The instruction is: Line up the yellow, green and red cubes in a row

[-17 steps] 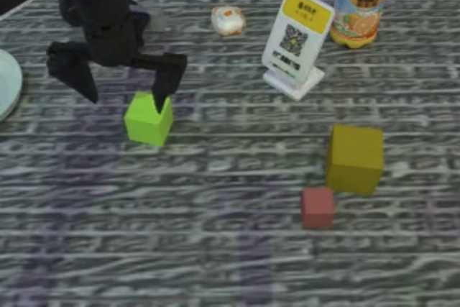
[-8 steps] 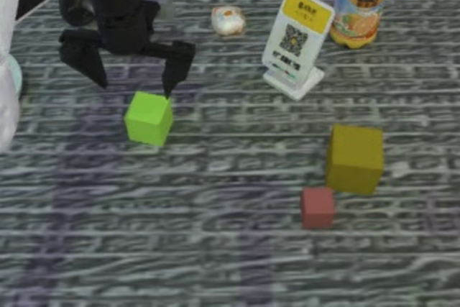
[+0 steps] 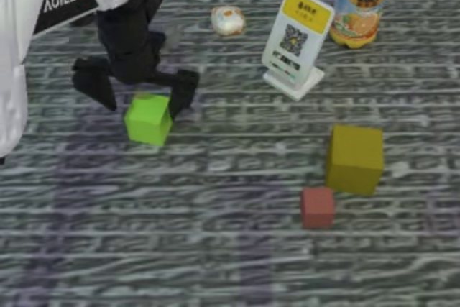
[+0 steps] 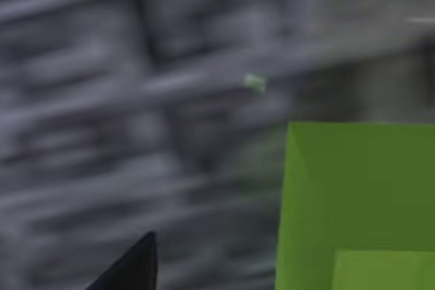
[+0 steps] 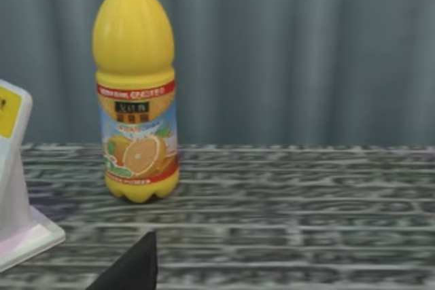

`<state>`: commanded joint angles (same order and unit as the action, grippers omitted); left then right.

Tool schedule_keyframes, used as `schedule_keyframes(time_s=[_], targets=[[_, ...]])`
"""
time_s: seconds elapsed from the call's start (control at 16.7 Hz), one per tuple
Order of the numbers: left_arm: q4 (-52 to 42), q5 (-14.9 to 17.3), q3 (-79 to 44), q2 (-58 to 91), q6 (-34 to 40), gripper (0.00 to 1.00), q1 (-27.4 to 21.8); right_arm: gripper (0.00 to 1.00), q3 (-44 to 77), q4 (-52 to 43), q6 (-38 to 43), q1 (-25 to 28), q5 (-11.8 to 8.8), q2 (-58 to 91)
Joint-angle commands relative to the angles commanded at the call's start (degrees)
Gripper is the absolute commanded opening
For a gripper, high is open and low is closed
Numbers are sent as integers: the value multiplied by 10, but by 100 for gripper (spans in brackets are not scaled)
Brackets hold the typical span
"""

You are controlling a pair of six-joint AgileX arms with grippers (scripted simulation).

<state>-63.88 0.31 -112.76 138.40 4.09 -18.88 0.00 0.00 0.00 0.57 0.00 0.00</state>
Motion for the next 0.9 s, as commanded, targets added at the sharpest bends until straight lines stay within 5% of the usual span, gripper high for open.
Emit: schedule_keyframes(time_s=[0.42, 0.9], targets=[[55, 0, 45, 15, 0, 100, -1, 100, 0, 0, 0, 0, 0, 0], [55, 0, 45, 15, 0, 40, -1, 100, 0, 0, 0, 0, 0, 0]])
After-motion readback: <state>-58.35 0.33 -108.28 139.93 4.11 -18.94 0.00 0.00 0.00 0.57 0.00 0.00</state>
